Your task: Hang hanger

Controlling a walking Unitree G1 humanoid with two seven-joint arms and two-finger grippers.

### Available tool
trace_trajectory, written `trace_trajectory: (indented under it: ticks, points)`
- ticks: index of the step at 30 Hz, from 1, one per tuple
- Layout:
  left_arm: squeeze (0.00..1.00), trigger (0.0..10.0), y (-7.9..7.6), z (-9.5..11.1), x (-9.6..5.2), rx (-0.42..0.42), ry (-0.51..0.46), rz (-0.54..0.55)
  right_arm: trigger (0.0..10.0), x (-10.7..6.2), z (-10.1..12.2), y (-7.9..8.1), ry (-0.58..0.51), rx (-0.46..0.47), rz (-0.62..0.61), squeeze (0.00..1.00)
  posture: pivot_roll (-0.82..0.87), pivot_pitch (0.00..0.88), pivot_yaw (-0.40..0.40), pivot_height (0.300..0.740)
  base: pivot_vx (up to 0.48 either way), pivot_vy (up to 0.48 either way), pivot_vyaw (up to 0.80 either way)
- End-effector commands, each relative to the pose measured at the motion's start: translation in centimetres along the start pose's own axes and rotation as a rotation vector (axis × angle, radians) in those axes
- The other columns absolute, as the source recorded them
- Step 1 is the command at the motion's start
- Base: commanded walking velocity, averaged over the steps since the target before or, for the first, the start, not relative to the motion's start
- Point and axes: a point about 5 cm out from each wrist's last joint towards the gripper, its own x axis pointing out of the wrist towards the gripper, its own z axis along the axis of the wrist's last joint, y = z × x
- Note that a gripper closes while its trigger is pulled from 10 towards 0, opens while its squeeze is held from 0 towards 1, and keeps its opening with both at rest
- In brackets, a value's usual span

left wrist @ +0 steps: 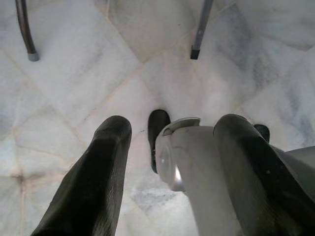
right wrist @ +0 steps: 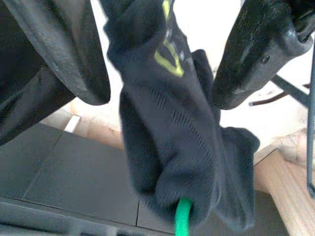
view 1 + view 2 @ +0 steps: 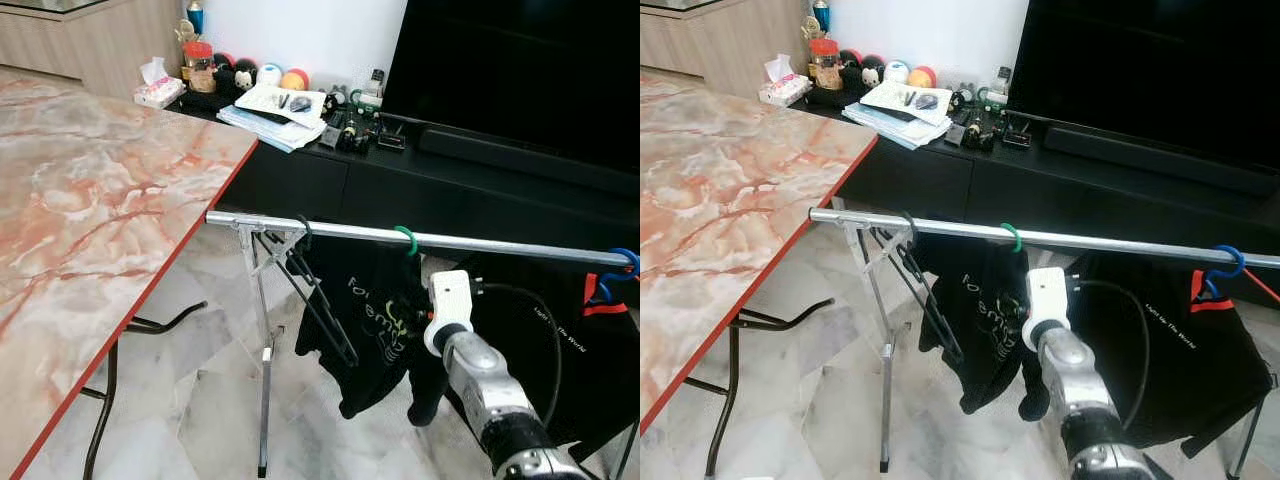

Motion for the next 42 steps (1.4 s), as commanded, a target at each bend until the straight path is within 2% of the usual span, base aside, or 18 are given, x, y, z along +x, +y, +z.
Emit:
trace_trajectory:
  ticks: [1, 6, 8, 12, 14, 23, 24, 25, 26, 27, 34, 42]
  points:
    - [0.0, 10.0, 0.0, -1.3, -0.3, -0.002, 0.053, -0.007, 10.0, 0.0, -0.1, -0.8, 0.009, 0.019, -0.02, 0.0, 0.12, 0.104, -0.086, 0.74, 0.0, 0.0, 0.0]
    - [0.0, 10.0, 0.3, -1.5, -0.4, -0.002, 0.059, -0.006, 10.0, 0.2, -0.7, -0.5, 0.059, 0.035, 0.004, 0.0, 0.13, 0.103, -0.085, 0.74, 0.0, 0.0, 0.0]
    - [0.0, 10.0, 0.3, -1.4, -0.4, 0.0, 0.061, -0.01, 10.0, 0.2, -1.9, 0.3, 0.127, 0.069, 0.058, 0.0, 0.13, 0.102, -0.085, 0.74, 0.0, 0.0, 0.0]
    - [0.0, 10.0, -0.1, -1.5, -0.4, 0.01, 0.063, -0.019, 10.0, 0.0, -3.2, 0.7, 0.182, 0.035, 0.069, 0.0, 0.14, 0.102, -0.084, 0.74, 0.0, 0.0, 0.0]
    - [0.0, 10.0, -0.9, -1.6, -0.3, 0.011, 0.061, -0.026, 10.0, 0.1, -3.2, 1.1, 0.172, 0.098, 0.08, 0.0, 0.15, 0.102, -0.085, 0.74, 0.0, 0.0, 0.0]
    - [0.0, 10.0, -1.7, -1.9, -0.4, 0.013, 0.061, -0.033, 10.0, 0.9, -0.8, 2.0, 0.038, 0.161, 0.081, 0.0, 0.15, 0.097, -0.08, 0.74, 0.0, 0.0, 0.0]
    - [0.0, 10.0, -1.8, -2.0, -0.4, 0.012, 0.058, -0.034, 8.9, 1.0, -0.5, 2.3, 0.023, 0.159, 0.098, 0.0, 0.15, 0.097, -0.08, 0.74, 0.0, 0.0, 0.0]
    - [0.0, 10.0, -1.8, -2.0, -0.4, 0.011, 0.057, -0.035, 5.5, 1.0, -0.5, 2.4, 0.018, 0.156, 0.103, 0.0, 0.16, 0.095, -0.081, 0.74, 0.0, 0.0, 0.0]
    - [0.0, 10.0, -1.8, -2.0, -0.4, 0.01, 0.056, -0.035, 5.5, 1.0, -0.4, 2.5, 0.015, 0.154, 0.106, 0.0, 0.16, 0.095, -0.081, 0.74, 0.0, 0.0, 0.0]
    - [0.0, 10.0, -1.8, -1.9, -0.4, 0.009, 0.054, -0.035, 0.0, 1.0, -0.6, 2.7, 0.02, 0.152, 0.112, 0.0, 0.16, 0.094, -0.083, 0.74, 0.0, 0.0, 0.0]
    - [0.0, 10.0, -1.7, -1.8, -0.4, 0.002, 0.042, -0.035, 0.0, 0.8, -1.8, 3.0, 0.071, 0.129, 0.113, 0.0, 0.16, 0.091, -0.083, 0.74, 0.0, 0.0, 0.0]
    - [0.0, 10.0, -1.4, -1.6, -0.3, -0.009, 0.041, -0.031, 0.0, 0.7, -2.2, 2.7, 0.071, 0.139, 0.091, 0.0, 0.16, 0.09, -0.084, 0.74, 0.0, 0.0, 0.0]
